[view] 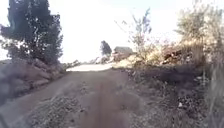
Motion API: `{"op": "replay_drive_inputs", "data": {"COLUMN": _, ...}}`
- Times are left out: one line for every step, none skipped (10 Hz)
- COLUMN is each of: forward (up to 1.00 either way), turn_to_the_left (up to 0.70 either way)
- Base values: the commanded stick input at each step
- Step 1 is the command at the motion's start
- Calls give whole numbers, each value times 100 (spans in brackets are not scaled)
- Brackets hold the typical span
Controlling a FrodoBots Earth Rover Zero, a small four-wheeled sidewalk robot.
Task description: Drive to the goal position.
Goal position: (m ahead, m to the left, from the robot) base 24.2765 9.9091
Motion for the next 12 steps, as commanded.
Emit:
{"op": "replay_drive_inputs", "data": {"forward": 50, "turn_to_the_left": 0}}
{"op": "replay_drive_inputs", "data": {"forward": 50, "turn_to_the_left": 0}}
{"op": "replay_drive_inputs", "data": {"forward": 50, "turn_to_the_left": 0}}
{"op": "replay_drive_inputs", "data": {"forward": 50, "turn_to_the_left": 1}}
{"op": "replay_drive_inputs", "data": {"forward": 50, "turn_to_the_left": 16}}
{"op": "replay_drive_inputs", "data": {"forward": 50, "turn_to_the_left": 41}}
{"op": "replay_drive_inputs", "data": {"forward": 50, "turn_to_the_left": 50}}
{"op": "replay_drive_inputs", "data": {"forward": 50, "turn_to_the_left": 27}}
{"op": "replay_drive_inputs", "data": {"forward": 50, "turn_to_the_left": 0}}
{"op": "replay_drive_inputs", "data": {"forward": 50, "turn_to_the_left": 0}}
{"op": "replay_drive_inputs", "data": {"forward": 50, "turn_to_the_left": 0}}
{"op": "replay_drive_inputs", "data": {"forward": 50, "turn_to_the_left": 0}}
